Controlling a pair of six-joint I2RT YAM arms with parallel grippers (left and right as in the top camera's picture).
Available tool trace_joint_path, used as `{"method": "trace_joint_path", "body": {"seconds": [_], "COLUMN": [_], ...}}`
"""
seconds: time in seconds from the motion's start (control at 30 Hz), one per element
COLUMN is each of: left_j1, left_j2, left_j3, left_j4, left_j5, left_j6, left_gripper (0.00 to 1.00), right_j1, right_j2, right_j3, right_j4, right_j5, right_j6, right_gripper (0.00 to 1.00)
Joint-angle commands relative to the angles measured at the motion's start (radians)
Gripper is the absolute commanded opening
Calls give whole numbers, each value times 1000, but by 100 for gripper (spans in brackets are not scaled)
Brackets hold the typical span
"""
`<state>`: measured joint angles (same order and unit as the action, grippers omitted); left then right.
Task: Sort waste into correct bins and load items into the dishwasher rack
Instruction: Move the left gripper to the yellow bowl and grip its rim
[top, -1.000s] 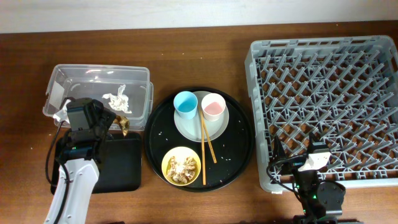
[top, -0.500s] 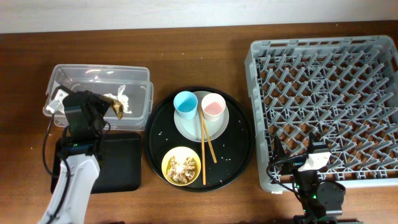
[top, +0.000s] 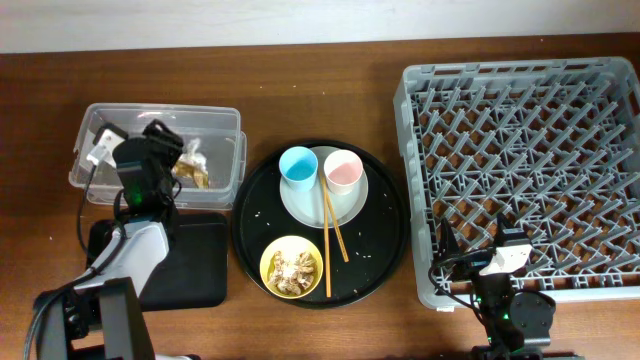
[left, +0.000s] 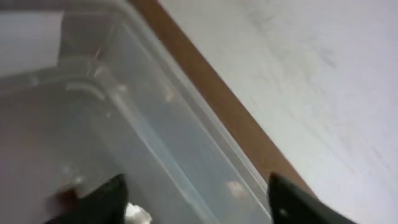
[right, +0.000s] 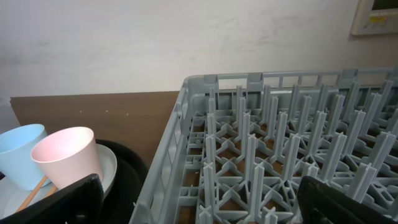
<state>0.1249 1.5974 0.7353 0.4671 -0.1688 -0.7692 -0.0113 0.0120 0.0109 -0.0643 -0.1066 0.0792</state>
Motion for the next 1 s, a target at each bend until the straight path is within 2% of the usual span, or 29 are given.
{"method": "trace_joint_path", "body": {"seconds": [0.0, 0.03, 0.13, 0.23, 0.37, 0.5, 0.67, 0.83, 0.97], "left_j1": [2, 2, 2, -10, -74, -188, -423, -655, -795], "left_j2": [-12, -20, -94, -200, -362, -486, -538, -488, -421], "left_j3": [22, 24, 41, 79, 144, 219, 238, 232, 232], "left_j4": [11, 10, -90, -276, -552, -811, -1096, -1182, -1180], "left_j5": [68, 90, 201, 315, 393, 390, 391, 370, 190], "left_j6": [161, 180, 215, 219, 248, 251, 243, 243, 198], "left_gripper": [93, 99, 99, 99, 99, 99, 99, 99, 98], "right_j1": [5, 5, 5, 5, 5, 5, 5, 5, 5], "right_j2": [-5, -5, -5, -5, -5, -5, -5, -5, -5], "right_j3": [-5, -5, -5, -5, -5, -5, -5, -5, -5], "right_j4": [-6, -6, -6, -6, -6, -6, -6, -6, -6], "right_j5": [-2, -2, -2, -2, -2, -2, -2, -2, -2], "right_j6": [4, 4, 4, 4, 4, 4, 4, 4, 4], "right_gripper": [98, 98, 98, 98, 98, 98, 98, 98, 98]}}
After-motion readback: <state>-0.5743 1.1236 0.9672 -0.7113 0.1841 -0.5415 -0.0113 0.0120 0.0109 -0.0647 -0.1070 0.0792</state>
